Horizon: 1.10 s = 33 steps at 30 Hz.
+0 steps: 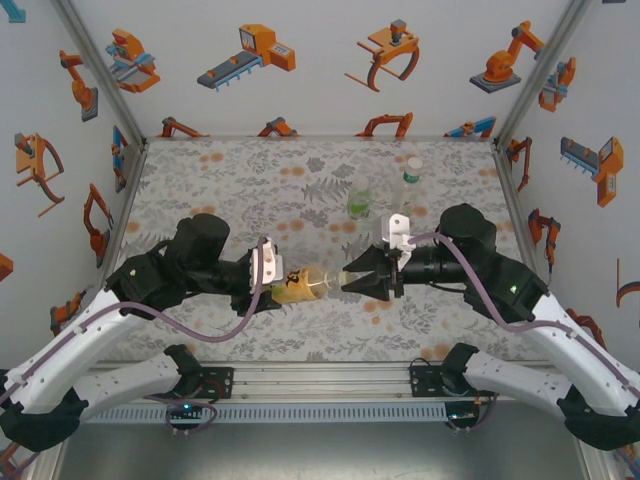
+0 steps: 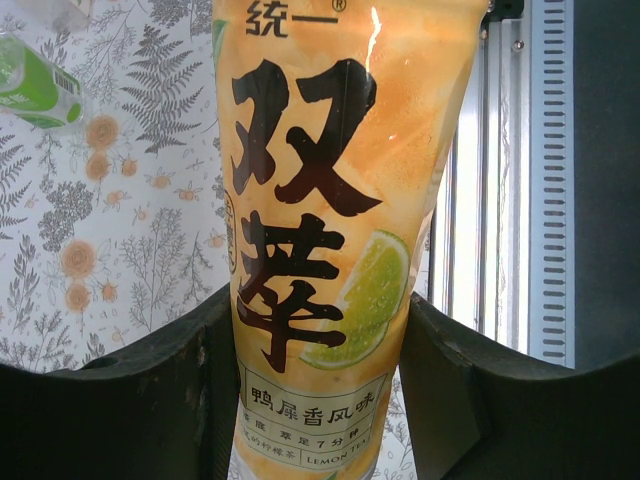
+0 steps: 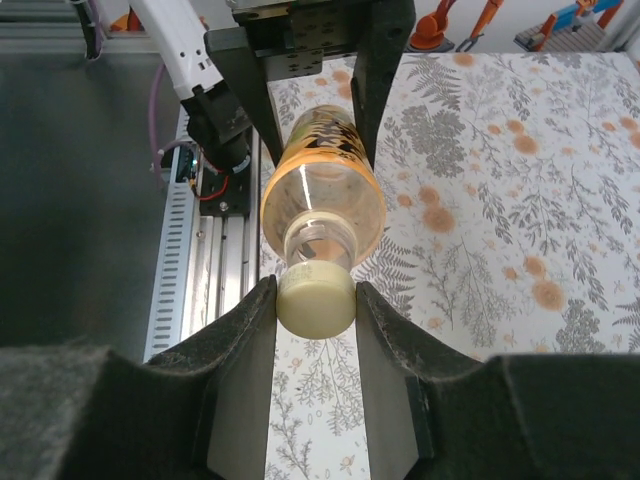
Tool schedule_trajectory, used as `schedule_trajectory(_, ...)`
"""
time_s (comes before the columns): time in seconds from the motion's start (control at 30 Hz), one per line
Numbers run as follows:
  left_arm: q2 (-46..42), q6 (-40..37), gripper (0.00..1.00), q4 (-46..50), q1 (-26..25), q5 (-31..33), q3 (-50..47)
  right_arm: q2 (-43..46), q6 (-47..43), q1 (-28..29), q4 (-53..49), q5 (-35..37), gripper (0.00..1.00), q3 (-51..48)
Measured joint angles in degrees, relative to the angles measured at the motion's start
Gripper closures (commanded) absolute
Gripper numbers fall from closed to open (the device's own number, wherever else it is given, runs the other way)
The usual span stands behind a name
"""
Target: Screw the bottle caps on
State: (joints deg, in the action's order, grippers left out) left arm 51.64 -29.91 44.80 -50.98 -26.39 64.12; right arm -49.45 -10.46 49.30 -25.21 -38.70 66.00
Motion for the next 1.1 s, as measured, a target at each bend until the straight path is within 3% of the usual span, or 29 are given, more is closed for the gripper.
schedule_trajectory(1.1, 0.2, 0.0, 1.0, 2.0, -0.3, 0.0, 0.0, -3.8, -1.8, 0.1, 0.9, -4.7, 1.0, 0.3)
